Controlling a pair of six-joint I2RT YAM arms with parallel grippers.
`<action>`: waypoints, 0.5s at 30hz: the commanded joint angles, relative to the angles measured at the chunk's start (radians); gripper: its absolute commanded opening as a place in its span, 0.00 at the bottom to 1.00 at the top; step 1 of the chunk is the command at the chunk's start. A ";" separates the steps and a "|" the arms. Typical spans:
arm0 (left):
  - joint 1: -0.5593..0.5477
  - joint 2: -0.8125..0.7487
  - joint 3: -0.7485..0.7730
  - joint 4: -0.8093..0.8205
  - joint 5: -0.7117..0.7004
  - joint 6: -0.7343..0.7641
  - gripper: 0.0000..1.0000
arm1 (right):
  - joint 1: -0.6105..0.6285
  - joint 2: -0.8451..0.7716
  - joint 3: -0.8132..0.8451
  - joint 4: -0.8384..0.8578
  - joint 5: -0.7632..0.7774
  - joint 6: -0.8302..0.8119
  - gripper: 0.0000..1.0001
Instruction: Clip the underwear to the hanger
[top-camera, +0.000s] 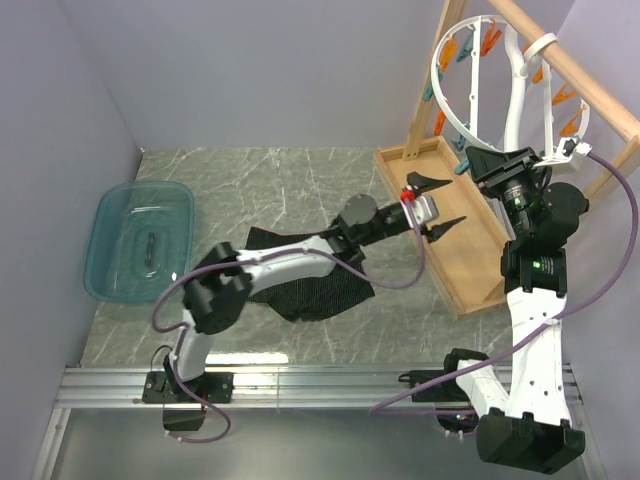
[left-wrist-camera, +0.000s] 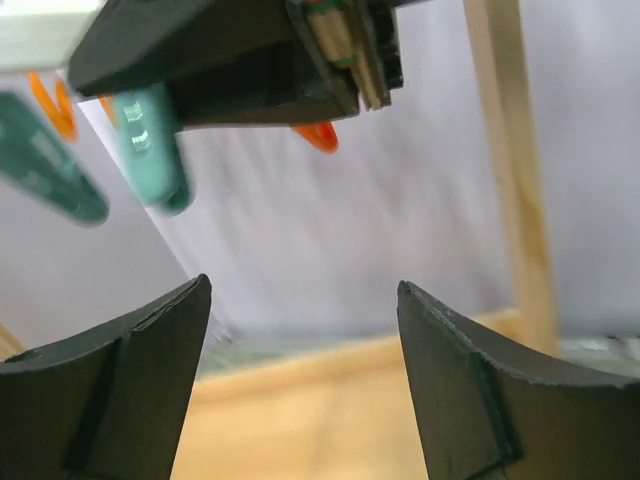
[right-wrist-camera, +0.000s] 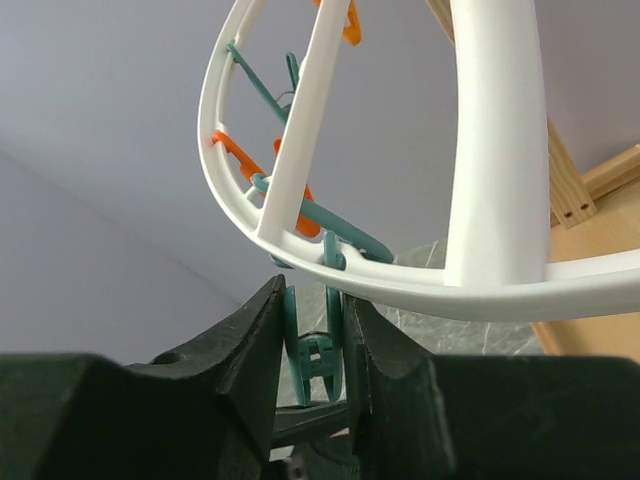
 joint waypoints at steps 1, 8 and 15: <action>0.064 -0.260 -0.092 -0.144 0.051 -0.174 0.79 | -0.005 0.008 0.017 0.068 -0.028 -0.051 0.00; 0.202 -0.604 -0.377 -0.699 -0.067 -0.495 0.72 | -0.005 0.020 0.014 0.073 -0.041 -0.125 0.00; 0.245 -0.713 -0.580 -0.885 -0.221 -0.651 0.76 | -0.003 0.024 0.001 0.091 -0.051 -0.139 0.00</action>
